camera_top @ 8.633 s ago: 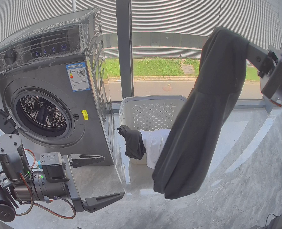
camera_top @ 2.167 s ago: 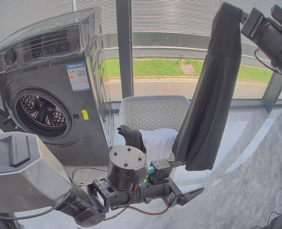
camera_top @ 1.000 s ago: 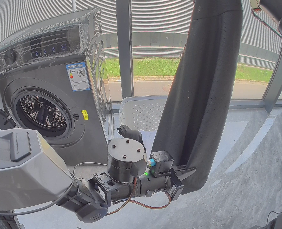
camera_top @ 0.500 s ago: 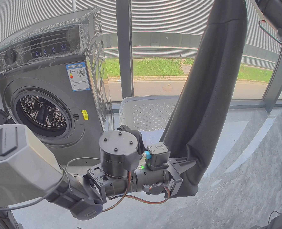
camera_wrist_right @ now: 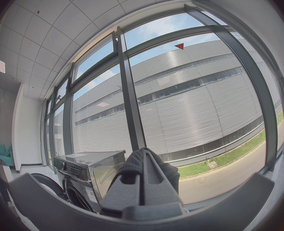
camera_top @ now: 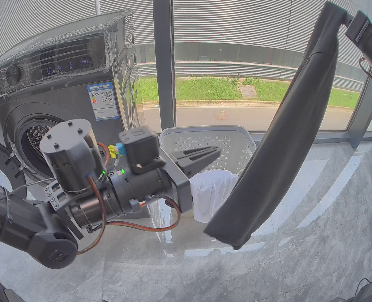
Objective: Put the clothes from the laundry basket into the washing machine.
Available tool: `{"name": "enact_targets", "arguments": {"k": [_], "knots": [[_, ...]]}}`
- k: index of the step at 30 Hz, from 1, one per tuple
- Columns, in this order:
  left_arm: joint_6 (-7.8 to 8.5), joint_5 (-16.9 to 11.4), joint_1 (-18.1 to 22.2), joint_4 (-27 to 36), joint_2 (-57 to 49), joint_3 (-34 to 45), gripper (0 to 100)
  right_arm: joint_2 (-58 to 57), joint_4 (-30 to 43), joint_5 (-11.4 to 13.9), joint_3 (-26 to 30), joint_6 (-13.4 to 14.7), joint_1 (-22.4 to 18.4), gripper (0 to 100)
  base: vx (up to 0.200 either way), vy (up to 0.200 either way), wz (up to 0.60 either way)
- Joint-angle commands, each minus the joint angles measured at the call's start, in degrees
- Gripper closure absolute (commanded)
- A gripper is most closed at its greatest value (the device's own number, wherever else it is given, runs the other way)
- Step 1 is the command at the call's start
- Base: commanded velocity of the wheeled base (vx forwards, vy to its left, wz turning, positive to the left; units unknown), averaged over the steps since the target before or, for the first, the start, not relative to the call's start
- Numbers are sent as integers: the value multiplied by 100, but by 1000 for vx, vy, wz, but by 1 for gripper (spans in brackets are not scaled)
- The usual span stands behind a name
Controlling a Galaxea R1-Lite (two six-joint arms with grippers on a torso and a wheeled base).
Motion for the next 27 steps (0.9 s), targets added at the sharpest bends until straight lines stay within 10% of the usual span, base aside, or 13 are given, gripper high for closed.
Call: {"name": "enact_targets", "arguments": {"k": [1,21,22,27], "knots": [[-11,8,263,14,-497,11,100,-121,-4,8,280,-7,-43,100,0,0,0],[24,-133,395,5,294,705,100,-376,-4,298,-194,-25,441,100,0,0,0],[42,-168,395,5,373,732,0,-385,-4,298,-238,-34,493,100,0,0,0],[60,-194,359,-12,663,758,0,-438,-4,306,-282,-60,704,100,0,0,0]]}}
